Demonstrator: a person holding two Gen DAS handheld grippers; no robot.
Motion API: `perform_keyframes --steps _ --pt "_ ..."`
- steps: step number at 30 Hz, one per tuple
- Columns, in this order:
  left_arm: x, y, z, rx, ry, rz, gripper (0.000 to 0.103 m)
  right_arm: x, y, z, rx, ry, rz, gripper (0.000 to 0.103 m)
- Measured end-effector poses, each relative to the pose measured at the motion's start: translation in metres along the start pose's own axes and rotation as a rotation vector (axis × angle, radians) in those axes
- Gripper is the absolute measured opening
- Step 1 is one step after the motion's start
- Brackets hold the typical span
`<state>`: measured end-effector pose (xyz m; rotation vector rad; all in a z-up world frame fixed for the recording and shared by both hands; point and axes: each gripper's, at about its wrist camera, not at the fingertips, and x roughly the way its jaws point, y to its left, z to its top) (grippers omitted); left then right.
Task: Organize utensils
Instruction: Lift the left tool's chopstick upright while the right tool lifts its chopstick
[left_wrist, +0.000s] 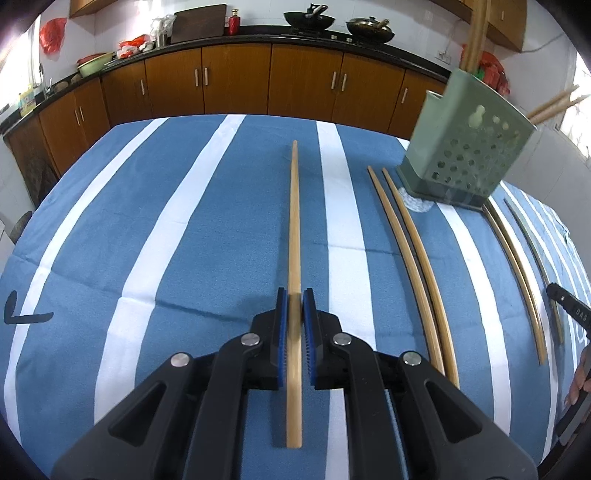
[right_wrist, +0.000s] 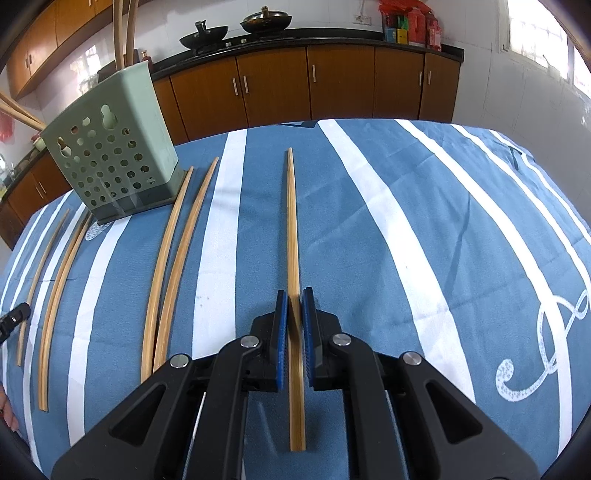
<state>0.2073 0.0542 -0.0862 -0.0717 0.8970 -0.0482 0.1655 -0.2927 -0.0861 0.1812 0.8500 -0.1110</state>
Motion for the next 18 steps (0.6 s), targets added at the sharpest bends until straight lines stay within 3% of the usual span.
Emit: perform_keyframes --steps 11,18 --pt "-0.004 0.002 -0.001 0.008 0.002 -0.004 0.008 -0.004 -0.003 0.001 0.002 -0.003 0.008 0.008" --pt "-0.048 0.002 0.017 0.007 -0.134 -0.025 0.008 -0.055 -0.008 0.02 0.034 -0.181 0.048 0.008"
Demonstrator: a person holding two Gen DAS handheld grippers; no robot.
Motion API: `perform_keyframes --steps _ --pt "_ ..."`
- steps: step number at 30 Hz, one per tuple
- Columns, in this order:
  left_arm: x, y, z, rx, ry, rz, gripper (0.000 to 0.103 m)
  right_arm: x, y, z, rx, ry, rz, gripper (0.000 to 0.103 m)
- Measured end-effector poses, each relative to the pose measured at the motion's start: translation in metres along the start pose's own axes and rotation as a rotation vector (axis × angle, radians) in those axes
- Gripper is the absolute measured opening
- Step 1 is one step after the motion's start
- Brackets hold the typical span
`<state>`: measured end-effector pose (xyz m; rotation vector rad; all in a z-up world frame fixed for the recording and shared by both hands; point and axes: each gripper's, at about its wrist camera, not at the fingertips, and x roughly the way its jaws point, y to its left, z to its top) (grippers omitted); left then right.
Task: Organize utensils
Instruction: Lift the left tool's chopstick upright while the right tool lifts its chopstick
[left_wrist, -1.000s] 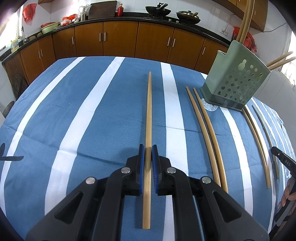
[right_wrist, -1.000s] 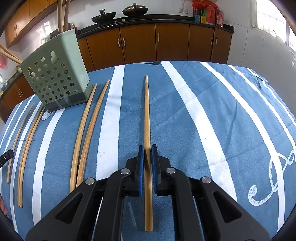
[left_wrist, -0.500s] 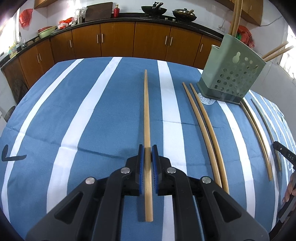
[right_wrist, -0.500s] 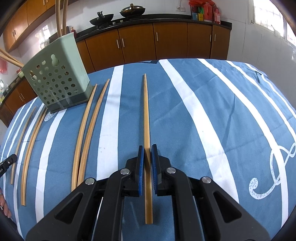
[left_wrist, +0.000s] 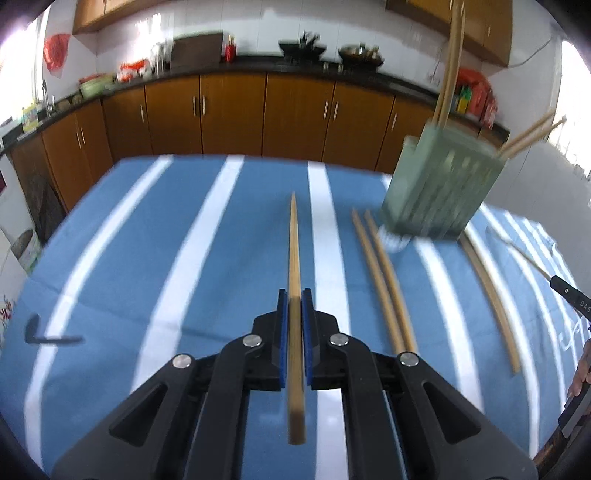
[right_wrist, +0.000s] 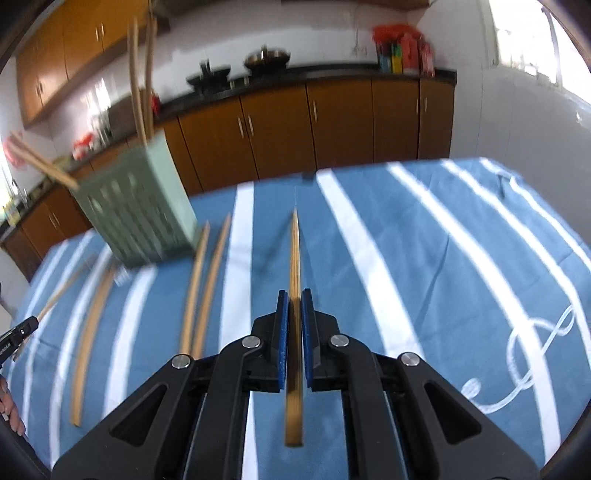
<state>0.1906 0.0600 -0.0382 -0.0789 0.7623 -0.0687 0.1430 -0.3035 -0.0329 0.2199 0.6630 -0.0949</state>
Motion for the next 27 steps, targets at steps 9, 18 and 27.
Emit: perform_keyframes --steps 9,18,27 --pt "-0.048 -0.006 0.04 -0.012 -0.172 -0.028 0.008 -0.029 0.001 0.02 0.017 -0.122 0.024 0.008" --pt "-0.053 -0.011 0.054 0.003 -0.202 -0.027 0.008 -0.032 0.006 0.028 0.003 -0.143 0.031 0.008" --pt "-0.1 -0.018 0.087 0.029 -0.31 -0.113 0.008 -0.086 0.016 0.074 0.005 -0.307 0.108 0.008"
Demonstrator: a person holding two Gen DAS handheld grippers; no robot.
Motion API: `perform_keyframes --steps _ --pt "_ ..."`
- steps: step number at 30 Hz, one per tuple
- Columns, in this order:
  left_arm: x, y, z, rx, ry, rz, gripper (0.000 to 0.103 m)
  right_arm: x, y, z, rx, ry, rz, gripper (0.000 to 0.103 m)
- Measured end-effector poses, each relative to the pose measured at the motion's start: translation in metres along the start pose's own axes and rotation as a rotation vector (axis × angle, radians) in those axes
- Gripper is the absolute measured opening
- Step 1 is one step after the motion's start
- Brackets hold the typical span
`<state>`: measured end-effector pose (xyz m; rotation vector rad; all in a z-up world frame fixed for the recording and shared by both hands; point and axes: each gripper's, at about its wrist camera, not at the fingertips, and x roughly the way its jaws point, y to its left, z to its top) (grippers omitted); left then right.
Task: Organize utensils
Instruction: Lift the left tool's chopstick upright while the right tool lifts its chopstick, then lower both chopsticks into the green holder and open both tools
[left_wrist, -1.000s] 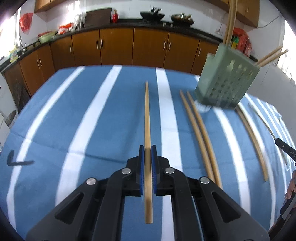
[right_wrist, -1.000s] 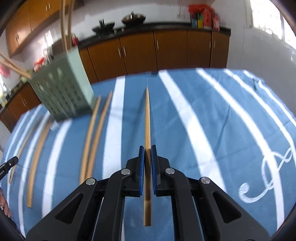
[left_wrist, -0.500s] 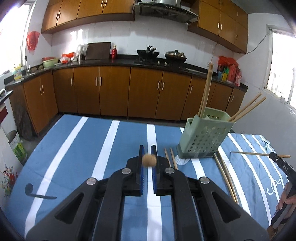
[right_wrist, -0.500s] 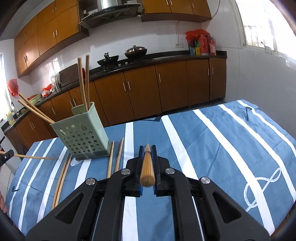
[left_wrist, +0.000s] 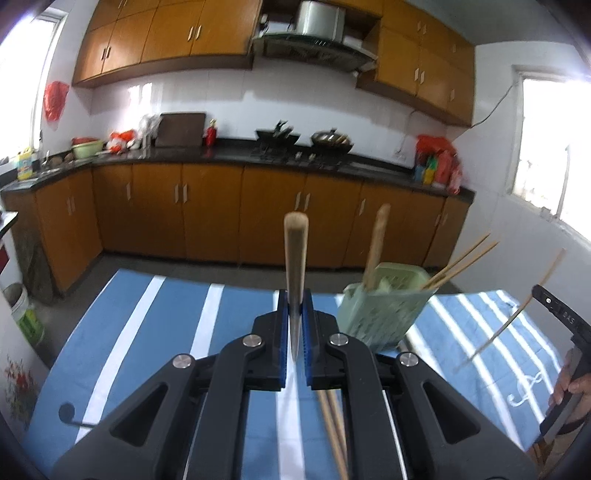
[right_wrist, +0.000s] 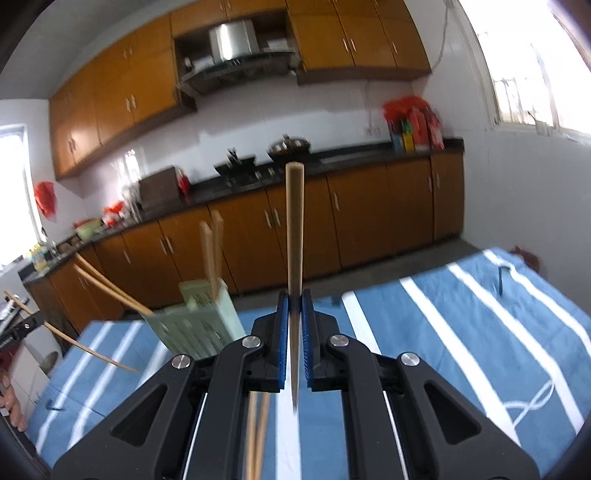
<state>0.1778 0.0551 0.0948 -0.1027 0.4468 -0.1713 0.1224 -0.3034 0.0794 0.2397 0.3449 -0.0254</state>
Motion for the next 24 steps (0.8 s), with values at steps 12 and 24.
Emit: perform_keyframes --steps 12,24 --pt "-0.03 -0.058 0.046 0.06 -0.09 -0.182 0.008 -0.033 0.048 0.054 -0.043 -0.212 0.159 0.008" --pt "-0.006 -0.08 0.083 0.018 -0.258 -0.145 0.008 0.006 0.081 0.061 -0.071 -0.306 0.195 0.008"
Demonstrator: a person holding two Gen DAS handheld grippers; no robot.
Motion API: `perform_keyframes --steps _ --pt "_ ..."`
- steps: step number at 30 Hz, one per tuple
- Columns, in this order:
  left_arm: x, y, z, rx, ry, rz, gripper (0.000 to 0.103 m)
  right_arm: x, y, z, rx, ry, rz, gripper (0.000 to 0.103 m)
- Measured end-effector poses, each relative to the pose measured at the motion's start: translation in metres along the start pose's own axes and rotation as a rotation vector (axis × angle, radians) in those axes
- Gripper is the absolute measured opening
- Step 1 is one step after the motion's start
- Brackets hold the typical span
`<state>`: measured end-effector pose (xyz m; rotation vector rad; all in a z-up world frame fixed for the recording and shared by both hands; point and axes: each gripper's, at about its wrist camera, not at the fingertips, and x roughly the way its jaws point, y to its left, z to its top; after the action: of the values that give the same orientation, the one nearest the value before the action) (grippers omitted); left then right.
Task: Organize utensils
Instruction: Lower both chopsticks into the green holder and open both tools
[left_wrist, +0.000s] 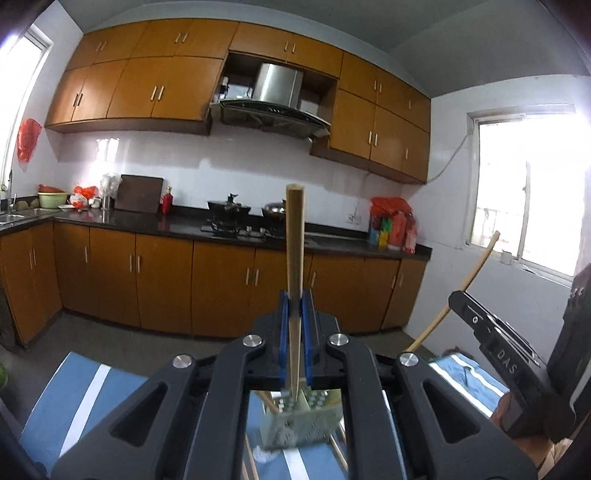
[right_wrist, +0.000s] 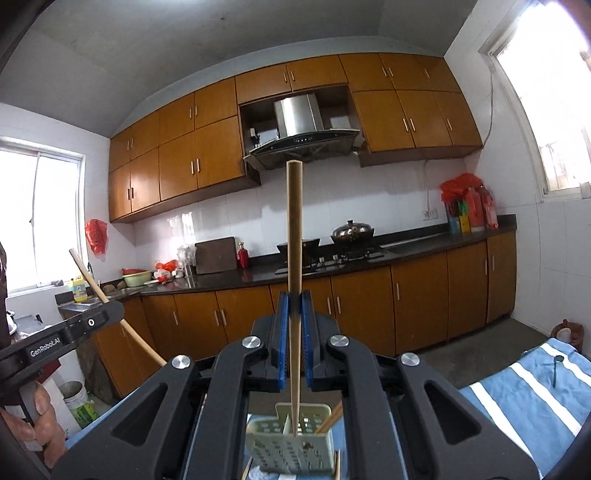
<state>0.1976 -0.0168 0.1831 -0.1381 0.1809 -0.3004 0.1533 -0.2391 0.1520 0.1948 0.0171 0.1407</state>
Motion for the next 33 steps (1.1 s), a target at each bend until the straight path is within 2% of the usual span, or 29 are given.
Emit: perform_keyframes --steps 4,10,17,22,24,26,33 --pt "0.023 0.001 -0.013 0.008 0.004 0.018 0.008 0.015 -0.006 -0.01 0.013 -0.005 -0.016 0.008" --pt "0.054 0.013 -0.036 -0.005 0.042 0.019 0.008 0.037 -0.014 -0.032 0.046 0.046 -0.033 0.008" --pt "0.07 0.018 -0.053 -0.018 0.089 0.006 0.008 0.046 -0.011 -0.046 0.041 0.11 -0.025 0.008" --pt "0.073 0.023 -0.053 -0.034 0.117 0.004 0.009 0.048 -0.007 -0.048 0.044 0.164 -0.008 0.008" --pt "0.068 0.025 -0.05 -0.045 0.112 0.003 0.013 0.043 -0.007 -0.045 0.042 0.164 -0.008 0.015" --pt "0.063 0.027 -0.047 -0.054 0.104 0.009 0.018 0.038 -0.007 -0.04 0.041 0.15 -0.012 0.036" --pt "0.031 0.036 -0.036 -0.065 0.074 0.034 0.025 0.007 -0.012 -0.023 0.033 0.105 -0.038 0.037"
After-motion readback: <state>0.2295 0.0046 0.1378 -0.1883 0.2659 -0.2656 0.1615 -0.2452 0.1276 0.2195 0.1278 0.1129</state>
